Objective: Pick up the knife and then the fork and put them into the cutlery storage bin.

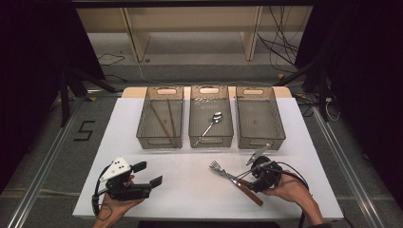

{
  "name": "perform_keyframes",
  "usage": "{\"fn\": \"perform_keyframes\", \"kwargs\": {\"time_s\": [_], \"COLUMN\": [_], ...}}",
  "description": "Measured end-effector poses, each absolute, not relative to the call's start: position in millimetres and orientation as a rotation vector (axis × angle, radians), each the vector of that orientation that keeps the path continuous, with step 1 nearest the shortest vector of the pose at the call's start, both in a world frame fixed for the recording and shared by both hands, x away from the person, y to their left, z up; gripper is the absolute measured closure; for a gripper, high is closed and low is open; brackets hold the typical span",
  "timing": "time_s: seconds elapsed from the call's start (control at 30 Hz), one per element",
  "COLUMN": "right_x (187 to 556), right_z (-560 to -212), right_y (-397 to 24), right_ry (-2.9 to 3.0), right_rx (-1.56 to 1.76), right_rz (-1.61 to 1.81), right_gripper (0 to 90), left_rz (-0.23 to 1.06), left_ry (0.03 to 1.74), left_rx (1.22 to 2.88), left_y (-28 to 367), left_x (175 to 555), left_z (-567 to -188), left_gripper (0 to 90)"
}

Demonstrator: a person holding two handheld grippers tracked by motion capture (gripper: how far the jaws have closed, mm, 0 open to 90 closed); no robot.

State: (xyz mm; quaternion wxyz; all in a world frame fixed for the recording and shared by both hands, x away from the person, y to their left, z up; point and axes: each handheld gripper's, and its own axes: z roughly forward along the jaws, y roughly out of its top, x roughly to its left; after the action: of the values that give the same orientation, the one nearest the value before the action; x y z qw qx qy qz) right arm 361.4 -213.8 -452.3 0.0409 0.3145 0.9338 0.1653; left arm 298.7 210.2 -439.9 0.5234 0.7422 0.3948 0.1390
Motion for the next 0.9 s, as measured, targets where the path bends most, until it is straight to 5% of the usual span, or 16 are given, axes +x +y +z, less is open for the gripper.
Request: {"fn": "perform_keyframes", "kwargs": {"time_s": [0.9], "right_x": [363], "right_z": [-456], "right_y": [-198], "right_ry": [2.918], "right_rx": [0.831], "right_rz": [0.352], "right_gripper": [76.6], "left_rz": [0.334], "left_ry": [0.946], "left_rx": [1.776], "left_y": [211], "left_x": [299], "left_z": [-440], "left_gripper": [16.0]}}
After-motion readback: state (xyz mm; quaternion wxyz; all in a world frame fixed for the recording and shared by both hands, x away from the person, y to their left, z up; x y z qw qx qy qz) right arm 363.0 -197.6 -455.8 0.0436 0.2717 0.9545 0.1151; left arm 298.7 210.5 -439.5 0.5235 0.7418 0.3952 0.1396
